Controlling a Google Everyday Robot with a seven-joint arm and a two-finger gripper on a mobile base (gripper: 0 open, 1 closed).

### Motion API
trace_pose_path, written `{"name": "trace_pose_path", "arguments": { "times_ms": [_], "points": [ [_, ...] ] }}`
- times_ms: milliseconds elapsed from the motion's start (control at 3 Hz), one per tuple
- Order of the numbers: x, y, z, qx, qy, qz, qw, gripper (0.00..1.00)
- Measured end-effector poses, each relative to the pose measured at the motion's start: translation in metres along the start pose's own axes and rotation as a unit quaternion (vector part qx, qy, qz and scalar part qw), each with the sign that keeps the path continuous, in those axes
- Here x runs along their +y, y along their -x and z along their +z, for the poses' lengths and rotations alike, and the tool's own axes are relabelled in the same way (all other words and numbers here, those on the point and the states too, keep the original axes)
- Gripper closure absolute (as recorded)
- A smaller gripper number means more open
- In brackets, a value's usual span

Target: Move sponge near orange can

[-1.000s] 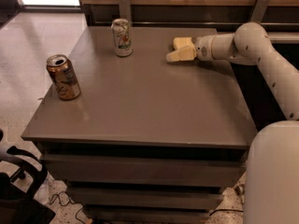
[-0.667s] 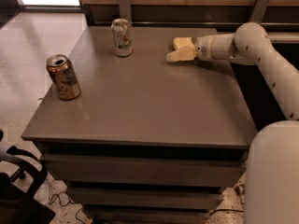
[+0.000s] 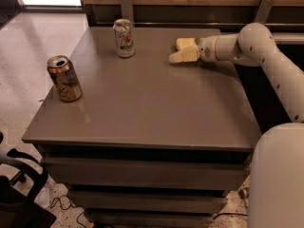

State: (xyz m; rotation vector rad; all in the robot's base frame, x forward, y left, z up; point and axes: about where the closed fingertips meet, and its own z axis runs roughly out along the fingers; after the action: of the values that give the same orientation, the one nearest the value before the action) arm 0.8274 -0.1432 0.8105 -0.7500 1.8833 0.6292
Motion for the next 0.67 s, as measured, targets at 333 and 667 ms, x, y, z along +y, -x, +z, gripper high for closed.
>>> {"name": "trace_pose_path", "arguments": {
  "times_ms": [333, 667],
  "points": [
    [0.0, 0.0, 0.0, 0.0, 0.0, 0.0, 1.0, 0.0],
    [0.0, 0.0, 0.0, 0.0, 0.0, 0.0, 1.0, 0.0]
  ]
}}
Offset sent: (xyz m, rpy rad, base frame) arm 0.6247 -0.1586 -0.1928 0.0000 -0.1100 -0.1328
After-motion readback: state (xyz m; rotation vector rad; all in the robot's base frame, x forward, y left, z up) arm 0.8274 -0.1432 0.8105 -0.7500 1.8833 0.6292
